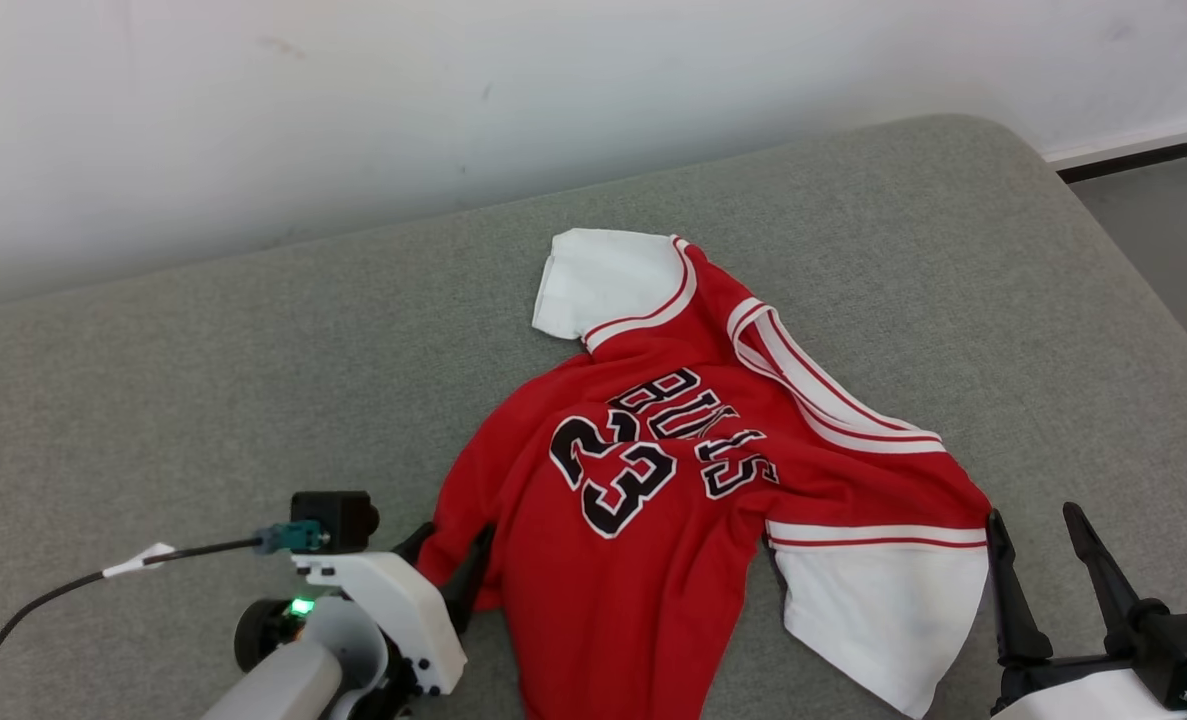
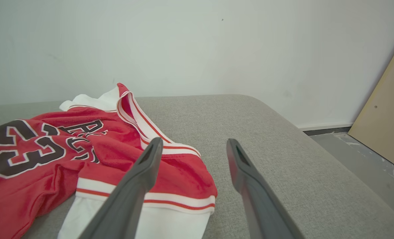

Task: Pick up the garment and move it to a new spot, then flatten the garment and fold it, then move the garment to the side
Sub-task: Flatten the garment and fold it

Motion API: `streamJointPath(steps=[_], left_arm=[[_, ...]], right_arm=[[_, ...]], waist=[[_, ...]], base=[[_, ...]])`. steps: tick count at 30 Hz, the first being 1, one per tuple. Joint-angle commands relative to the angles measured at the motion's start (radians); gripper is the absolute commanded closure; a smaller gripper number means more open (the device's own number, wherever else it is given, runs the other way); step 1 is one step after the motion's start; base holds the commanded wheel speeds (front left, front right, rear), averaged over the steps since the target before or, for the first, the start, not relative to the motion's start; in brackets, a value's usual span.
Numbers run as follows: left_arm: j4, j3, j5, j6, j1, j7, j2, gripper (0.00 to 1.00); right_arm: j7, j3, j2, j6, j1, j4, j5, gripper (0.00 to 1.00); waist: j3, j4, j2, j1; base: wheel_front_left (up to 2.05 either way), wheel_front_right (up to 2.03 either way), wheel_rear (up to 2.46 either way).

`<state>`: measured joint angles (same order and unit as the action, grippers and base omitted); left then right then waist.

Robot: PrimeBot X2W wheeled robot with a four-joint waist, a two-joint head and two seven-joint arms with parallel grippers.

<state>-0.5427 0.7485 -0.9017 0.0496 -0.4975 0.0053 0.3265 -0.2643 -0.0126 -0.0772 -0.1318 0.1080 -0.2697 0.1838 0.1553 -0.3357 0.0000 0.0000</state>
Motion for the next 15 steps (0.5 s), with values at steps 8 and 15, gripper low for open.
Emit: streamJointPath(steps=[8, 15], left_arm=[[-0.038, 0.041, -0.047, -0.085, 0.032, 0.057, -0.032, 0.00], [-0.020, 0.046, -0.029, -0.114, -0.003, 0.025, -0.039, 1.00]], right_arm=[[0.000, 0.014, 0.003, 0.002, 0.012, 0.008, -0.007, 0.00], [0.000, 0.009, 0.011, 0.002, 0.022, 0.006, -0.011, 0.00]], waist=[[0.019, -0.007, 0.0000, 0.0000], [0.032, -0.001, 0.0000, 0.0000]], base=[[0.00, 0.00, 0.00], [0.00, 0.00, 0.00]])
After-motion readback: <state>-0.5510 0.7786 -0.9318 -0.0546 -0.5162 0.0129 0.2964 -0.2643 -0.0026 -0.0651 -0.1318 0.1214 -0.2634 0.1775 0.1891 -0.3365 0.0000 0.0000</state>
